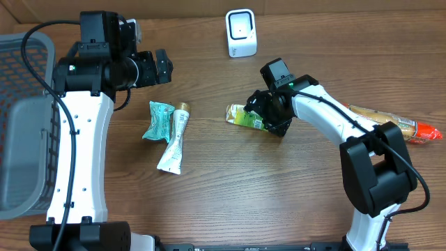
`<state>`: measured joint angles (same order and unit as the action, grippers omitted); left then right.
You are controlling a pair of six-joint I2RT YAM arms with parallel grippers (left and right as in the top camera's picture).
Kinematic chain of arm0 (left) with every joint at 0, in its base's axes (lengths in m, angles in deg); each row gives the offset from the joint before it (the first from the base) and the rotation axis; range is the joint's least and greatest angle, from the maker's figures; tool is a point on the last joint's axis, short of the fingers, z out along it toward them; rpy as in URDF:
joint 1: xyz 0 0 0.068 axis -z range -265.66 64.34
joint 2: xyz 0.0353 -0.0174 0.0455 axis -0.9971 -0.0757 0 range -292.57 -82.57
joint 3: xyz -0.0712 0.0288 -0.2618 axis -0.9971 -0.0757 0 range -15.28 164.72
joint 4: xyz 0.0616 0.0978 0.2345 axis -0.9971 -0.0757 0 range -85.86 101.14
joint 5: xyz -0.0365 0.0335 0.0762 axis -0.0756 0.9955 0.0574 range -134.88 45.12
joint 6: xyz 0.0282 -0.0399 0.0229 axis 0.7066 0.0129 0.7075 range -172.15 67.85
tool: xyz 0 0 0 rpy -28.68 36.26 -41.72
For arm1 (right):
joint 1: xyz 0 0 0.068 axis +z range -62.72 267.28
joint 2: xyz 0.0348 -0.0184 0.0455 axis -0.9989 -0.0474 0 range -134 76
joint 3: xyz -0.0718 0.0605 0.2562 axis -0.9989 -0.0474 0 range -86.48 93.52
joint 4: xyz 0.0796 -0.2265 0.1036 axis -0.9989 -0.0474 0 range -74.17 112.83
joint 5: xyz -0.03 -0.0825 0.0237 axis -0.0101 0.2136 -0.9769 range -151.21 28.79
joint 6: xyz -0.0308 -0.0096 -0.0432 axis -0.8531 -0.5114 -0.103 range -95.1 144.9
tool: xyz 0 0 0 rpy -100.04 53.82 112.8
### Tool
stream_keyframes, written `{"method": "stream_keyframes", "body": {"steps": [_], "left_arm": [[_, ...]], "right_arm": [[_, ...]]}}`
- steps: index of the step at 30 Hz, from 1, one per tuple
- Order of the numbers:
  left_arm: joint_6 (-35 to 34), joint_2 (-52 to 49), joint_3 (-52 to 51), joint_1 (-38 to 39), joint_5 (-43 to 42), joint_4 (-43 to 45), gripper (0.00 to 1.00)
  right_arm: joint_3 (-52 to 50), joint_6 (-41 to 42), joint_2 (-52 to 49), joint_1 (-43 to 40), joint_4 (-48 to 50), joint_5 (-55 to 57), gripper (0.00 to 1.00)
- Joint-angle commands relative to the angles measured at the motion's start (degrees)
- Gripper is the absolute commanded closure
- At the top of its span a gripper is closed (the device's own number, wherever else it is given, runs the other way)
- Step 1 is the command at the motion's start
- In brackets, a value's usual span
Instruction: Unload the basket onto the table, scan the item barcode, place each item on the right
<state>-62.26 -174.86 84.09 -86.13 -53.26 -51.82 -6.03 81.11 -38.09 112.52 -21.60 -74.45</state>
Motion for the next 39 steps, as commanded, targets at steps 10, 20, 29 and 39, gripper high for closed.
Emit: {"method": "stream_keyframes", "body": {"steps": [10, 20, 29, 39], "left_arm": [[1.3, 0.2, 0.5, 0.1, -0.4, 0.2, 0.00], [1.3, 0.2, 0.5, 0.1, -0.4, 0.2, 0.00], [1.3, 0.2, 0.5, 0.1, -0.4, 0.2, 0.00], [1.3, 0.2, 0.5, 0.1, -0.4, 0.2, 0.00]], "right_arm": [[-0.6, 1.3, -1.0, 1.8, 1.9, 5.3, 0.11], [-0.6, 3.1, -2.7, 1.8, 2.6, 6.1, 0.36], [-0.5, 0.6, -2.7, 1.7, 1.5, 2.5, 0.63], [6.2, -16.8, -2.1, -1.7, -11.5, 5.8, 0.55]]}}
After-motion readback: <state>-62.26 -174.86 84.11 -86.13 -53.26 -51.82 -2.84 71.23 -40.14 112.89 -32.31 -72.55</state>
